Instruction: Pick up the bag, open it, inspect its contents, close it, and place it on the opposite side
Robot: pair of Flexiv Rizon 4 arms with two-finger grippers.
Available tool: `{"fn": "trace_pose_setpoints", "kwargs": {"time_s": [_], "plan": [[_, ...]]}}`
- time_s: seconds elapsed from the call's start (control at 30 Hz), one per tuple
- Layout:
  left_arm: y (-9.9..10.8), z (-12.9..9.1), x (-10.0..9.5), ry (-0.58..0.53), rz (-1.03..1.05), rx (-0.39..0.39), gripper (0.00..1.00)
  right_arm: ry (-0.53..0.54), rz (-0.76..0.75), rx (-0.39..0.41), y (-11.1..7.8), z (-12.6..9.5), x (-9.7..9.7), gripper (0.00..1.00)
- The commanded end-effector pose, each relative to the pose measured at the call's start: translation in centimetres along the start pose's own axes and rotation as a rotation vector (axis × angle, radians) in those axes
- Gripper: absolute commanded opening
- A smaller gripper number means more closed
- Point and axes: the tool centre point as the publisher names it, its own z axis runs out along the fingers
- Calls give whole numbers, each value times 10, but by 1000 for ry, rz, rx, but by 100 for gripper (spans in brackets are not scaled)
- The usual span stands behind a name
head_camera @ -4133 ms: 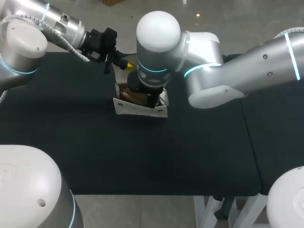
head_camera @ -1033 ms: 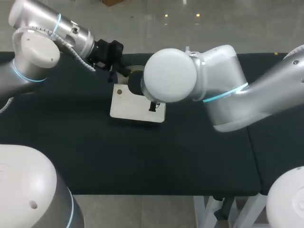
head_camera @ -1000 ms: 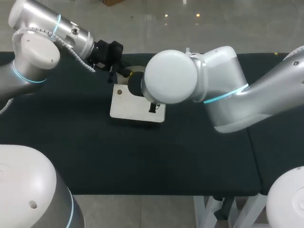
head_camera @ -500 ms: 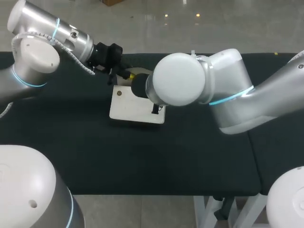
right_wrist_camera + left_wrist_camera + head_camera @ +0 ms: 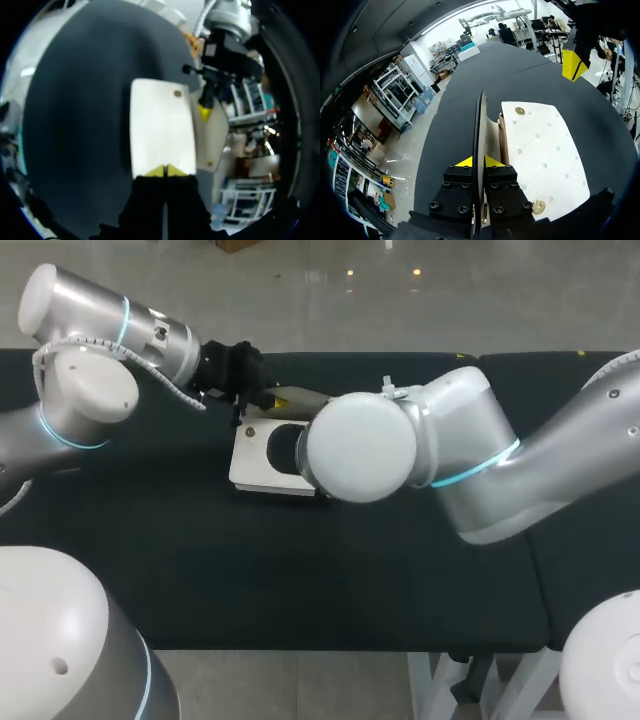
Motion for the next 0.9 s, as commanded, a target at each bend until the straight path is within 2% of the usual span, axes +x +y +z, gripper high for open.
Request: {"fn": "trace_pose_setpoints", "kwargs": {"time_s": [0.03, 0.3, 0.67, 0.8, 0.83, 0.9], "plan": [[4, 2, 14, -8, 8, 23, 0, -4, -10, 7, 6, 3, 14, 0], [16, 14, 37, 0, 21, 23, 0, 58, -12, 1, 8, 13, 37, 0], [19, 18, 45, -27, 72, 10, 0, 112, -20, 10, 9, 20, 63, 0], [21, 22, 48, -17, 75, 10, 0, 118, -25, 26, 7, 29, 71, 30], [21, 22, 49, -15, 73, 10, 0, 119, -25, 25, 7, 30, 72, 34], [22, 23, 49, -9, 71, 12, 0, 121, -25, 20, 6, 33, 72, 36]]}}
